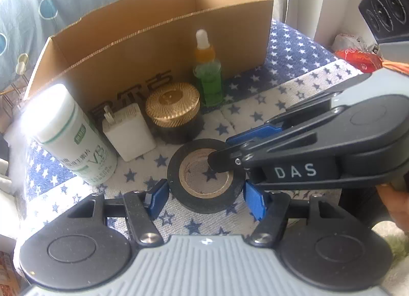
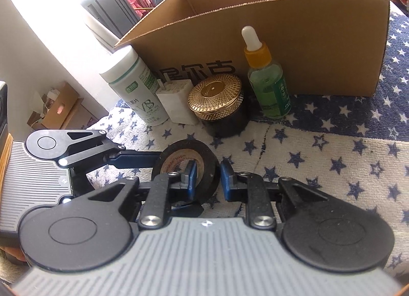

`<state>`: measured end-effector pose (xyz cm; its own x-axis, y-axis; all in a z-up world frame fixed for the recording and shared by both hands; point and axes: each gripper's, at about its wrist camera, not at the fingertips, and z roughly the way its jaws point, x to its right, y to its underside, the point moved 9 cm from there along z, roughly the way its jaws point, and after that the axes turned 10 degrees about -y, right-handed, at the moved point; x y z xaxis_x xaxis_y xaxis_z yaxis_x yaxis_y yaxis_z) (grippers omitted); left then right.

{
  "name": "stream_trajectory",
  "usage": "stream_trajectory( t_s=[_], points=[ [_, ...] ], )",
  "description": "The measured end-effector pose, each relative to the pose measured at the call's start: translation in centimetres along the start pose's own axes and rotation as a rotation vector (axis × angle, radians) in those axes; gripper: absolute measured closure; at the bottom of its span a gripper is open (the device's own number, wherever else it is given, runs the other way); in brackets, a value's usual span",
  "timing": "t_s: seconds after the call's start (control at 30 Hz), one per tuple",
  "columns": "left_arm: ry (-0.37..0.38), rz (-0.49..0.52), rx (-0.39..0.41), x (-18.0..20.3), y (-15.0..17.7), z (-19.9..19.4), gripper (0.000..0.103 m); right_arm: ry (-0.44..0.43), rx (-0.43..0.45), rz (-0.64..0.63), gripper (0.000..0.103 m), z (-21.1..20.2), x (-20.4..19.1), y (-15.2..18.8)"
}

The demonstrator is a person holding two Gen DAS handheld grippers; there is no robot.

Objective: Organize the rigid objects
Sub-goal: 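Carry the tape roll over the box and open the right gripper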

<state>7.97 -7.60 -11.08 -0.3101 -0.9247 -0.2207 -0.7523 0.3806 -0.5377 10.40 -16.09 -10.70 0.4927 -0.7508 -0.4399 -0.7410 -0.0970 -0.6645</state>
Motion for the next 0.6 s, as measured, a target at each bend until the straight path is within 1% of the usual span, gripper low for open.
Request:
stream_trajectory(
  t_s=[0.23,0.37,0.47,0.6],
  points=[
    [-0.034,0.019,0.076,0.1,-1.2,-2.8,0.038,0.003,0.063,-0.024,0.084,-2.4,-1.3,-0.7],
    [-0.052,0.001,0.131,-0.5,-2.8,-5.3,0.038,0.007,0.114,-0.07,0.084,-4.6,-2.6,-1.9],
    [-0.071,-0.012,0.19,-1.2,-4.8,-7.2,0.038,0.001,0.165,-0.11,0.084,-6.5,-3.6,-3.6],
    [-0.095,-0.016,0.265,-2.6,-8.1,-9.1,0.038,-0.006,0.225,-0.182,0.084,-9.0,-4.8,-7.1]
  ],
)
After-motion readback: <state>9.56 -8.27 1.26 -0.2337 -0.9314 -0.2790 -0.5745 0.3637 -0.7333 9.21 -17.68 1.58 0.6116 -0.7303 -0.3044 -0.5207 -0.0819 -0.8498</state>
